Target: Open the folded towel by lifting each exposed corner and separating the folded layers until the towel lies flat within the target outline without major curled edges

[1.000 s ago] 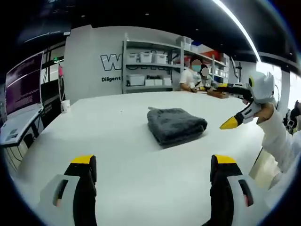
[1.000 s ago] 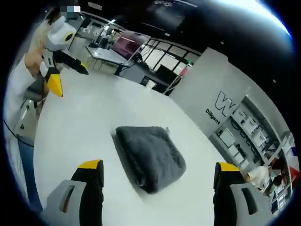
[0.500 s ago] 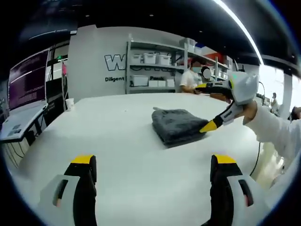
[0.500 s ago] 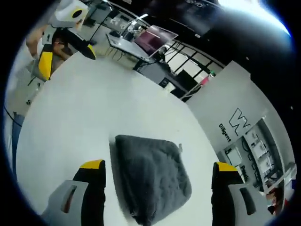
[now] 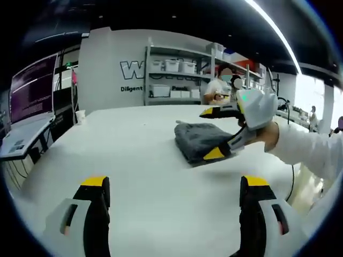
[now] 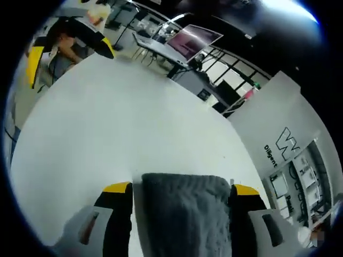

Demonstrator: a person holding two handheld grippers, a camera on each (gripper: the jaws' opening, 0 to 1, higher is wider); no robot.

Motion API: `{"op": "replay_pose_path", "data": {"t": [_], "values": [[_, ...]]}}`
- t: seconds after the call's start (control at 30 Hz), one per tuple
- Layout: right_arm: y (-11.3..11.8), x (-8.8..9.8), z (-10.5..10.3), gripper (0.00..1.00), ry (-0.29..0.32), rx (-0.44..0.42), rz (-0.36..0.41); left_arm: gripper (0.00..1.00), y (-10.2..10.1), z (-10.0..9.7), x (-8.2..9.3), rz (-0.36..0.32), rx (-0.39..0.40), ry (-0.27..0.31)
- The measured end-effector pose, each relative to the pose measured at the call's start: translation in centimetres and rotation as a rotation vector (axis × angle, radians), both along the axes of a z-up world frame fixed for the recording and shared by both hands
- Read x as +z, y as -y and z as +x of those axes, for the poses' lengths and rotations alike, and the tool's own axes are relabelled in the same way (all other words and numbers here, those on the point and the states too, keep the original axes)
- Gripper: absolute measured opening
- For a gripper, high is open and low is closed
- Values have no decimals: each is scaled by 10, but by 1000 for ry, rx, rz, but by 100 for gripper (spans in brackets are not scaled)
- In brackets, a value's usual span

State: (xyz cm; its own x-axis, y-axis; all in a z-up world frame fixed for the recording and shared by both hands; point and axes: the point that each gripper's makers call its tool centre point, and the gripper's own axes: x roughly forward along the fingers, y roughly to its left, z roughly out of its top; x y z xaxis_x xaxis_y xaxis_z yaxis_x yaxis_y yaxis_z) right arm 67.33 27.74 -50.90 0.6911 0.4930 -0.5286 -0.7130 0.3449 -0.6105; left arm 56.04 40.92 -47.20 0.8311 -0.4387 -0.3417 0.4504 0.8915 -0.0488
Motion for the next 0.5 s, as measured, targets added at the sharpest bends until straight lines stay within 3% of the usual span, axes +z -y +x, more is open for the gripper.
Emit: {"op": "replay_pose_path", "data": {"t": [0.2,0.5], "values": [[-15,-17,-1,54,-50,19,14,100,3,-1,1,1,-9,1],[-14,-31,1,32,-85,6,-18,100,3,0,-2,2,-10,-4]]}}
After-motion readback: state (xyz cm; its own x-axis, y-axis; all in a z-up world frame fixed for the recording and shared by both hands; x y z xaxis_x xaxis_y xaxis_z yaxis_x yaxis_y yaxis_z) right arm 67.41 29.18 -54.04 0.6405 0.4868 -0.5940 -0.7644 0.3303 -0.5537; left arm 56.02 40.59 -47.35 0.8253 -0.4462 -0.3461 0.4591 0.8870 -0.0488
